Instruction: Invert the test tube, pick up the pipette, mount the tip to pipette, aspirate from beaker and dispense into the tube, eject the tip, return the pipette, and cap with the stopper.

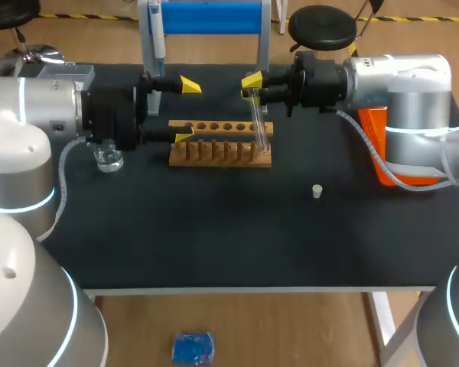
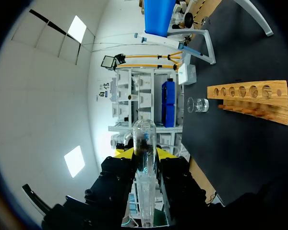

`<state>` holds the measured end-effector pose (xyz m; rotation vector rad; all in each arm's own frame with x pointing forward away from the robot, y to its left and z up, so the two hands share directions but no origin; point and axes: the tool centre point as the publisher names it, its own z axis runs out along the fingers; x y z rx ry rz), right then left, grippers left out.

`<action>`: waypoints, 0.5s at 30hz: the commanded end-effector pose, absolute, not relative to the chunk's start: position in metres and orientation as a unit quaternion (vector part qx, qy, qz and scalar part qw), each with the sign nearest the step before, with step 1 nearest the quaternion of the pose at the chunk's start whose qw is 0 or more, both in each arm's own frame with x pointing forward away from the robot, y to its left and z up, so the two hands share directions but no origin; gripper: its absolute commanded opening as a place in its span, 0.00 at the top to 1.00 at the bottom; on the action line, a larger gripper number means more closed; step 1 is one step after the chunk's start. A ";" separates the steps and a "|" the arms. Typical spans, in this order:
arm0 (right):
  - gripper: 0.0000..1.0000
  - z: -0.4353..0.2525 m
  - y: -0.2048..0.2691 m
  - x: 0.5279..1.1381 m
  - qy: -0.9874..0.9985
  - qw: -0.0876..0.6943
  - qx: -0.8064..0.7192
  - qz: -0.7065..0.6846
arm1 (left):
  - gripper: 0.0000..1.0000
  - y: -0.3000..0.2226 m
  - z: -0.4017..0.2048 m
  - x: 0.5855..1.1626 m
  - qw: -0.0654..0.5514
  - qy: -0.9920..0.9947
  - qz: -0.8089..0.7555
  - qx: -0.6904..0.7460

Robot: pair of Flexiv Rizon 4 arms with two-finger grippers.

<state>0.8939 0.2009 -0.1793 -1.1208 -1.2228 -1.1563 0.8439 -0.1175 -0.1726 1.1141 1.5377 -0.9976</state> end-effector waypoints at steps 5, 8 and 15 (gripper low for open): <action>1.00 -0.179 0.200 0.894 -0.514 0.531 -0.469 -0.484 | 0.00 -0.136 -0.158 0.837 0.520 0.610 -0.331 0.497; 1.00 -0.179 0.200 0.894 -0.514 0.531 -0.469 -0.484 | 0.00 -0.151 -0.159 0.832 0.533 0.594 -0.304 0.520; 1.00 -0.179 0.200 0.894 -0.514 0.531 -0.469 -0.484 | 0.00 -0.179 -0.167 0.825 0.529 0.560 -0.316 0.554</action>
